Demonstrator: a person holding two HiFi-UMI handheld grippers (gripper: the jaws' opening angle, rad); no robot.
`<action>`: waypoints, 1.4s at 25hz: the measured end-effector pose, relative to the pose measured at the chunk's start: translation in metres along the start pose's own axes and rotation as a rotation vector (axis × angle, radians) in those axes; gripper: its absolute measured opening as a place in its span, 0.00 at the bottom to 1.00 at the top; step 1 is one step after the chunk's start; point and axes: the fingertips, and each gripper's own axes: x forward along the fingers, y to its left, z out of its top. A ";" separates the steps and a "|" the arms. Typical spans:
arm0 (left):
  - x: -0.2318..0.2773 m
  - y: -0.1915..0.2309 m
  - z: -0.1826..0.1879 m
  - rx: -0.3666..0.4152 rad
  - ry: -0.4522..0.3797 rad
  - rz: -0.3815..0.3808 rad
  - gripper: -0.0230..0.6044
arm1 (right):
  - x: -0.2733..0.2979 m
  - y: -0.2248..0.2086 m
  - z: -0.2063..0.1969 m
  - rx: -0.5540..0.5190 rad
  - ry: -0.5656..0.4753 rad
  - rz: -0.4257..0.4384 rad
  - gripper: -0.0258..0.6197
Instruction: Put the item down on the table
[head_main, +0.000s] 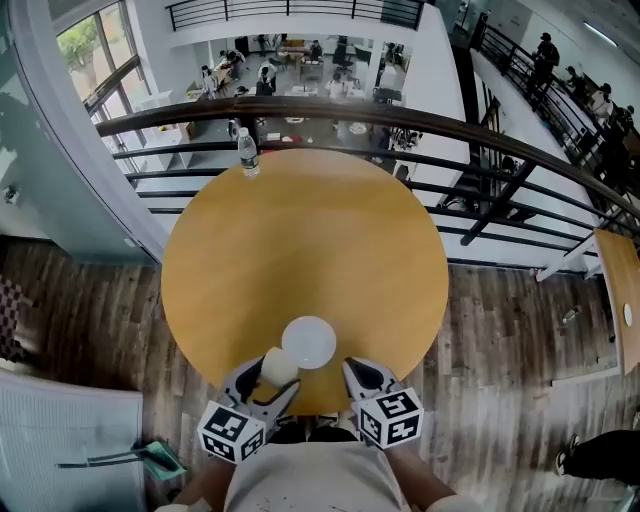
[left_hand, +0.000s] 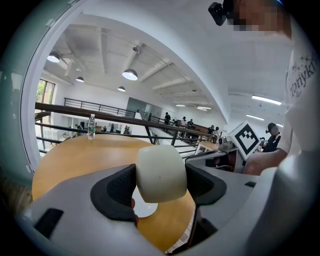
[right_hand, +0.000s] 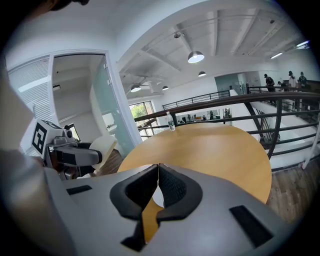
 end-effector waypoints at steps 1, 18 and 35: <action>0.002 0.001 0.000 0.001 0.004 -0.003 0.54 | 0.001 -0.001 0.000 0.004 0.002 -0.004 0.08; 0.038 0.029 -0.019 0.016 0.072 -0.023 0.54 | 0.032 -0.020 -0.009 0.020 0.046 -0.027 0.08; 0.096 0.050 -0.048 0.023 0.154 -0.036 0.54 | 0.064 -0.040 -0.028 0.073 0.085 -0.023 0.08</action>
